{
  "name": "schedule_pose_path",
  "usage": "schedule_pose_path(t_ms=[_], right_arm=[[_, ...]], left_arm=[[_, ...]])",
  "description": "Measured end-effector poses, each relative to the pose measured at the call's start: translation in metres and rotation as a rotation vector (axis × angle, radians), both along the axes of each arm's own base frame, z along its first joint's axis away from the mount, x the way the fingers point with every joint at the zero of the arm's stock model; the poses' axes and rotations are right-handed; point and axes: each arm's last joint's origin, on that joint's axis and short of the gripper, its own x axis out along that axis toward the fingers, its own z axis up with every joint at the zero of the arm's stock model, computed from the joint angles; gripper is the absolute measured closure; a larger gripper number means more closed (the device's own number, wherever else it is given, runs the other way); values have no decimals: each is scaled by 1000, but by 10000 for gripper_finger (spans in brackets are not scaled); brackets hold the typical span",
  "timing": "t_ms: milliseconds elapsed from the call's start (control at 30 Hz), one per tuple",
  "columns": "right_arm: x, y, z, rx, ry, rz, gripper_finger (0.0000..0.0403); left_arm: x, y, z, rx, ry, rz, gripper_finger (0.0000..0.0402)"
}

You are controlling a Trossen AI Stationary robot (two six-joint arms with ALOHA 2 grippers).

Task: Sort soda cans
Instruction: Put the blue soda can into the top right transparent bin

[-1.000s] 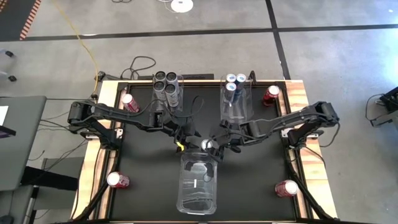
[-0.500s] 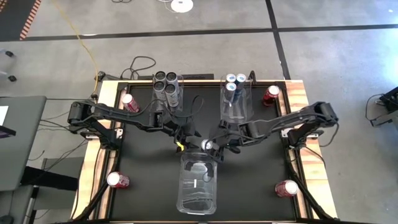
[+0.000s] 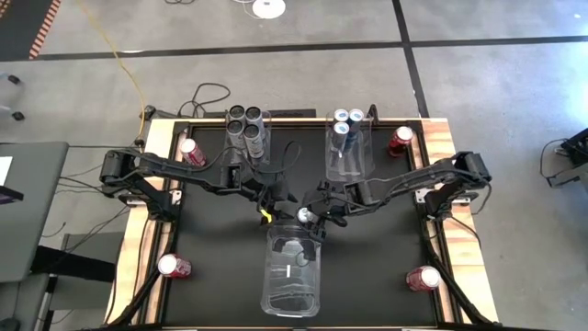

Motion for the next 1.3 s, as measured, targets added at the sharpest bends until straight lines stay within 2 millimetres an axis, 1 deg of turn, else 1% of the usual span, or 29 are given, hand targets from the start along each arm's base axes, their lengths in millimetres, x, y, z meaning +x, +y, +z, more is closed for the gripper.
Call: schedule_pose_path(t_ms=[167,500,633,800,933,1067,1133,1233,1300], right_arm=[[0,-9,-4,18,30,-39,23],[0,-8,-3,17,27,-35,24],[0,-8,-3,23,20,-41,33],[0,-8,-3,23,29,-36,48],[0,-10,-4,24,36,-40,71],[-1,-13,-4,35,42,-63,108],[-1,-15,-3,37,43,-71,129],[-8,-20,3,30,61,-77,159],[-15,-25,16,12,72,-72,175]], left_arm=[[0,0,0,-18,5,12,146],[0,0,0,-17,5,21,146],[0,1,0,4,1,23,146],[0,8,0,24,-4,52,146],[1,16,4,-6,-5,95,146],[3,26,14,-71,-21,161,146],[3,30,22,-96,-38,188,146],[-3,34,39,-107,-60,214,146],[-10,37,51,-77,-62,257,146]])
